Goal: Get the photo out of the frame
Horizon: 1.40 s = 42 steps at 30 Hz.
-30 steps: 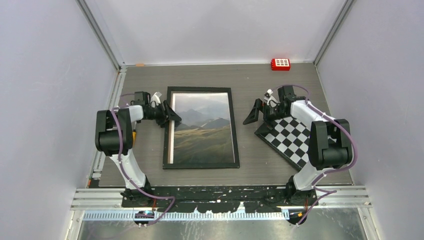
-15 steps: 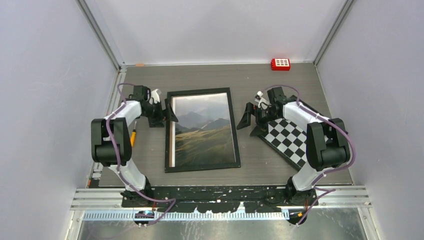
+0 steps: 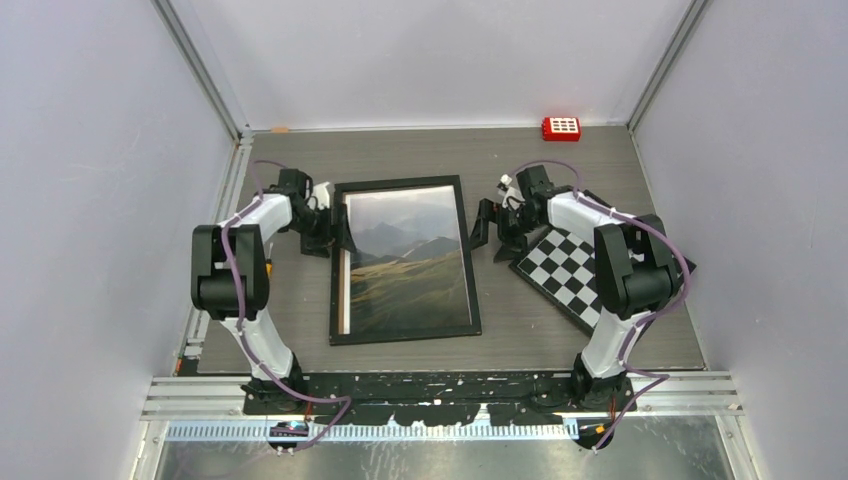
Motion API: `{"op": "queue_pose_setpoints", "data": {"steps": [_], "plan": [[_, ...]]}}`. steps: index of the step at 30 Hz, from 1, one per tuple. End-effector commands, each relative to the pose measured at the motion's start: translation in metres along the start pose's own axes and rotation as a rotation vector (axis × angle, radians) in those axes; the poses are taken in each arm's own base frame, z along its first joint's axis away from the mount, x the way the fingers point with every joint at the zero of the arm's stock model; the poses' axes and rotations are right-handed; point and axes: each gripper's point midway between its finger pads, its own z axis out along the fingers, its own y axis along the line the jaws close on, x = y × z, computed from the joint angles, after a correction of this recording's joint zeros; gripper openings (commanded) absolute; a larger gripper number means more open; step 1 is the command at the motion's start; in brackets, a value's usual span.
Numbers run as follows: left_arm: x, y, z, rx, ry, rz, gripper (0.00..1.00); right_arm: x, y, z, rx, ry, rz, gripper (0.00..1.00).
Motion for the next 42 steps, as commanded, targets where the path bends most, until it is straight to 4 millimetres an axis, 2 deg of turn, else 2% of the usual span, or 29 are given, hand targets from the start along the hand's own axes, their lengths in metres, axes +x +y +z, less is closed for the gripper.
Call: {"op": "queue_pose_setpoints", "data": {"steps": [1, 8, 13, 21, 27, 35, 39, 42], "plan": [[0.001, -0.021, 0.005, 0.034, 0.022, 0.103, 0.80, 0.000, 0.007, 0.008, 0.002, 0.003, -0.031, 1.00], [0.019, -0.049, 0.020, 0.048, 0.079, 0.212, 0.79, 0.032, -0.005, 0.002, 0.035, 0.097, -0.054, 1.00], [0.018, -0.055, 0.019, 0.047, 0.081, 0.203, 0.79, 0.046, -0.008, -0.002, 0.043, 0.122, -0.044, 1.00], [0.013, -0.046, -0.003, -0.053, 0.043, 0.210, 0.84, 0.057, 0.007, -0.014, -0.018, 0.136, -0.044, 0.99], [0.029, -0.039, -0.011, -0.098, 0.068, 0.168, 0.86, 0.057, 0.011, -0.019, -0.033, 0.133, -0.066, 0.96], [0.044, -0.037, -0.006, -0.090, 0.064, 0.138, 0.77, 0.054, -0.005, -0.005, 0.017, 0.139, -0.054, 0.92], [0.048, -0.037, -0.001, -0.093, 0.074, 0.148, 0.76, 0.061, -0.003, 0.004, 0.013, 0.165, -0.059, 0.90], [0.047, -0.035, 0.004, -0.095, 0.083, 0.147, 0.69, 0.064, 0.002, 0.009, 0.000, 0.175, -0.066, 0.87]]}}
